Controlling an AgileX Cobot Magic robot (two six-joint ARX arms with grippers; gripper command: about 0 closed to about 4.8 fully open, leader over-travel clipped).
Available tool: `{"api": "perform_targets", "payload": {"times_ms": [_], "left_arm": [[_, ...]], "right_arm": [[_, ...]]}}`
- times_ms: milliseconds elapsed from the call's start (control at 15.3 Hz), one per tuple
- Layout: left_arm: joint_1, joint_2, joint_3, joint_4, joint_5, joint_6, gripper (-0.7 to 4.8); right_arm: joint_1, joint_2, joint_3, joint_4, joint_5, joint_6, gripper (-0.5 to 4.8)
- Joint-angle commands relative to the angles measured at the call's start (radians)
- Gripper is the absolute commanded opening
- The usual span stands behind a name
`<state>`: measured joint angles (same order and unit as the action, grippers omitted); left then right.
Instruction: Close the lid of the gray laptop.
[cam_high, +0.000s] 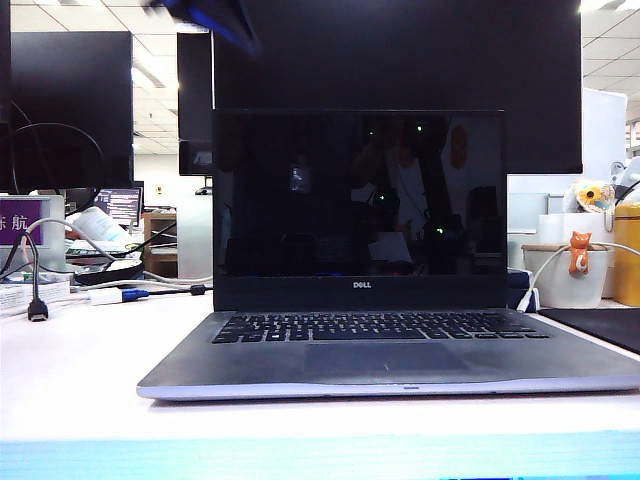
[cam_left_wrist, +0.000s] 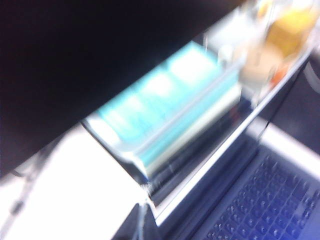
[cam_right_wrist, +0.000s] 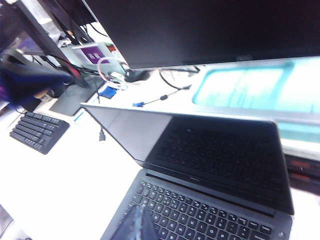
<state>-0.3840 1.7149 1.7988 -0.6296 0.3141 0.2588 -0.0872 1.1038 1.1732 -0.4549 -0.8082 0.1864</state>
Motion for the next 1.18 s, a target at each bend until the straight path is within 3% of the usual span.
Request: {"api": "perform_targets", "payload": {"times_ms": [65,327,588,653,980,1176], "left_arm": [[-0.039,0.074,0.007,0.011,-0.074,-0.005,-0.05],[-0.059,0.131,0.007,0.031,-0.241,-0.002,-0.05],[-0.064,0.132,0.007,-0.104,-0.222,0.020,-0.05],[-0.068,0.132,0.007,-0.138,-0.210,0.021,-0.05],[-0.081,0.135,0.006,-0.434,0.066,0.048,-0.05],[-0.080,0.154,0.005,-0.579,0.075,0.049,-0.05]], "right_arm": [[0.001,0.000,0.005,0.027,-0.006,0.001,-0.02],[0.001,0.000,0.005,0.030,-0.048,0.001,-0.02],[0.001,0.000,0.003,0.030,-0.051,0.000,-0.02],[0.001,0.000,0.003,0.031,-0.051,0.000,-0.02],[0.001,0.000,0.002,0.010,-0.093,0.001,-0.02],[0.001,0.000,0.001,-0.024,-0.095,0.000,-0.02]]}}
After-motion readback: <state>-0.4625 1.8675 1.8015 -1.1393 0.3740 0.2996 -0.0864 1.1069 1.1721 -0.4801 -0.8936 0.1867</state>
